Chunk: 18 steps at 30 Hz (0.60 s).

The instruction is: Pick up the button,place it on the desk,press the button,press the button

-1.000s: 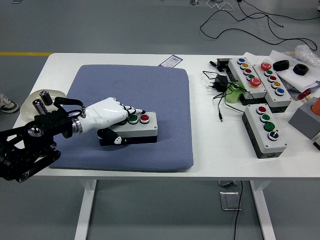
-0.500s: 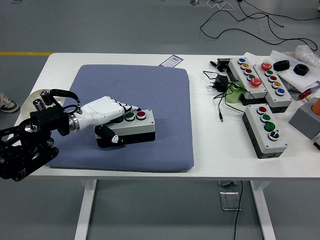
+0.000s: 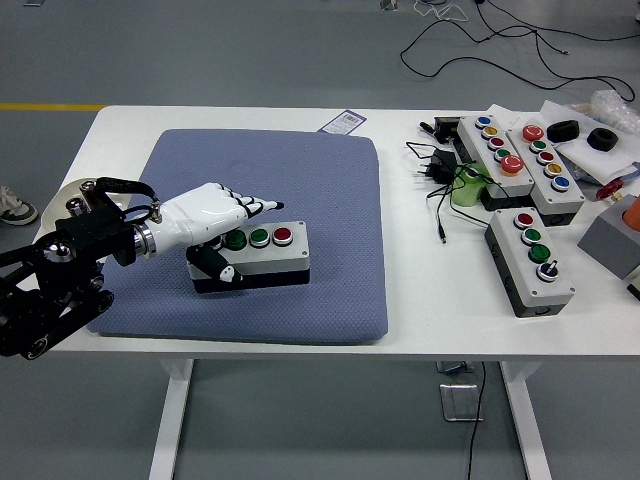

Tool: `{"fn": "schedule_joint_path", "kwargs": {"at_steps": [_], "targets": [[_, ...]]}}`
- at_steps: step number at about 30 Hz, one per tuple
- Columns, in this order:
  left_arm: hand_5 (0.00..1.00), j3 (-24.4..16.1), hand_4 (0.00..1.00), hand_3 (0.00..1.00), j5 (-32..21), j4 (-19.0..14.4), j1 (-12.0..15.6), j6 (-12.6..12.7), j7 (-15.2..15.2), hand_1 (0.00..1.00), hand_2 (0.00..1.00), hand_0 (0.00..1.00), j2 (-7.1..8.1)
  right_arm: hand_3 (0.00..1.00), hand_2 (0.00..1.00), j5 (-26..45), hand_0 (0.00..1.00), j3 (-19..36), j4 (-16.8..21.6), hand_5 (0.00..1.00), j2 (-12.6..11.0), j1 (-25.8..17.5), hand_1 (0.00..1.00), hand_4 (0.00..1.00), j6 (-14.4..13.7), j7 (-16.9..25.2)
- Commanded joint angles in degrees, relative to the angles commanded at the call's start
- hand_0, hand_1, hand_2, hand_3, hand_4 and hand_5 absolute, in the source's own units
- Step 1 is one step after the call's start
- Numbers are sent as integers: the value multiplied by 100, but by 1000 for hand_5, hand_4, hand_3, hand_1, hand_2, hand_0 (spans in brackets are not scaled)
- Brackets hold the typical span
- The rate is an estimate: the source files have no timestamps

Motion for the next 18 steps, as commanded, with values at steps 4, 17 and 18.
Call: {"fn": "schedule_joint_path", "kwargs": {"at_steps": [4,17,18], "targets": [[559,-69,998,998,218,-54,64,-42,45,728,937,569,114,645,701,55,679,-41,0,185,1,4,652,334,-1,0],[560,-334,998,998,558,-102,176,22,149,731,939,570,204,644,700,45,679,-23,0,185,8,4,652,334,4,-1],[560,-360,998,998,560,-111,184,12,146,731,939,570,205,644,700,48,679,-26,0,185,9,5,652,334,6,-2]]}}
